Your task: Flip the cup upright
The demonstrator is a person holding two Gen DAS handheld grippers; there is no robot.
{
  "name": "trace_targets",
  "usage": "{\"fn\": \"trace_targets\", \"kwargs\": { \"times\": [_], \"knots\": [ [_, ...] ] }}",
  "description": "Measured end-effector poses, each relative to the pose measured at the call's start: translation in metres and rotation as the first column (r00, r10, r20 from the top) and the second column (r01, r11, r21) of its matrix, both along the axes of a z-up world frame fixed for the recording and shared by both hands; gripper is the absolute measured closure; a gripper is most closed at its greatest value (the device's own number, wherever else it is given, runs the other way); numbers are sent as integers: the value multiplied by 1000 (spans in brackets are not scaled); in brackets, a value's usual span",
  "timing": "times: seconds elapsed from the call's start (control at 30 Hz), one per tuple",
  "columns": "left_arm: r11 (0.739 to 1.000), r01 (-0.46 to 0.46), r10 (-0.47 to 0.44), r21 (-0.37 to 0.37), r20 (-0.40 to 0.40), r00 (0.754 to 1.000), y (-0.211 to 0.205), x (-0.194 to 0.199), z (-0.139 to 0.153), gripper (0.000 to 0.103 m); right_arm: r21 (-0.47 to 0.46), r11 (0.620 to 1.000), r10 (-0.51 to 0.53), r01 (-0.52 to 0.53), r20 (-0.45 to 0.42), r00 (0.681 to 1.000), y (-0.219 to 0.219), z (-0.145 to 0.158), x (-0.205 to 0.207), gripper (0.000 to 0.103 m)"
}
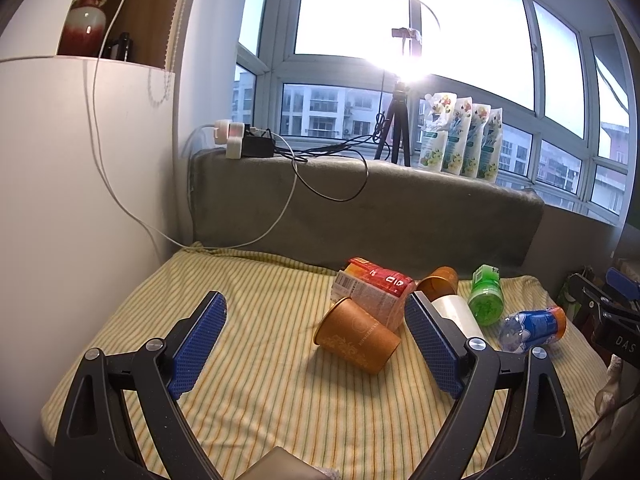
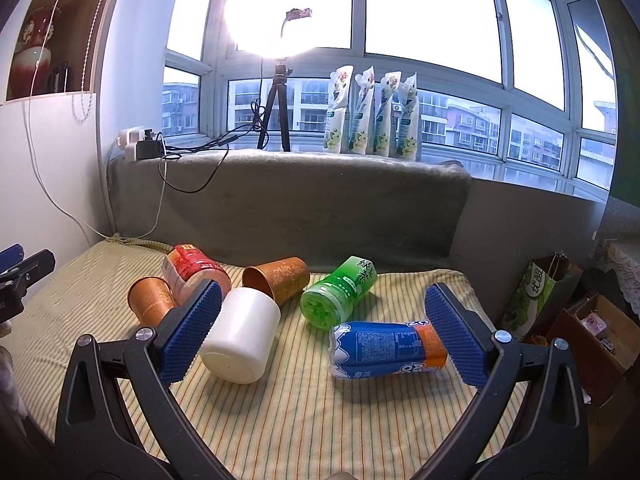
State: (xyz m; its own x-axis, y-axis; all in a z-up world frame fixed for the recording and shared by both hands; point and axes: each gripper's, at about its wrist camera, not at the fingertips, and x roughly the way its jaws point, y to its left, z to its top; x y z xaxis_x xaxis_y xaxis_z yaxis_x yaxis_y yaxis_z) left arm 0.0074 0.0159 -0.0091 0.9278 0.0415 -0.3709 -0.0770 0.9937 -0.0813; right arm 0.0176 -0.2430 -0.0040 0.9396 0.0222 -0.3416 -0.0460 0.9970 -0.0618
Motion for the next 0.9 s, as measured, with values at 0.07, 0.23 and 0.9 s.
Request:
{"fn": "trace_targets", "kwargs": {
  "times": [0.07, 0.23, 0.9],
  "knots": [
    [1000, 0, 0, 0, 0, 1000, 0, 0, 0, 12, 1, 1000, 3, -3, -1, 1000, 1, 0, 2, 0],
    [1000, 0, 0, 0, -1, 1000, 2, 1, 0, 12, -2, 1000, 7, -7, -3, 1000, 3, 1, 5, 0],
    [1000, 14, -13, 5, -51, 999, 8, 2, -11, 12, 35, 983, 186, -183, -124, 975, 14, -4, 46, 0]
  ]
}}
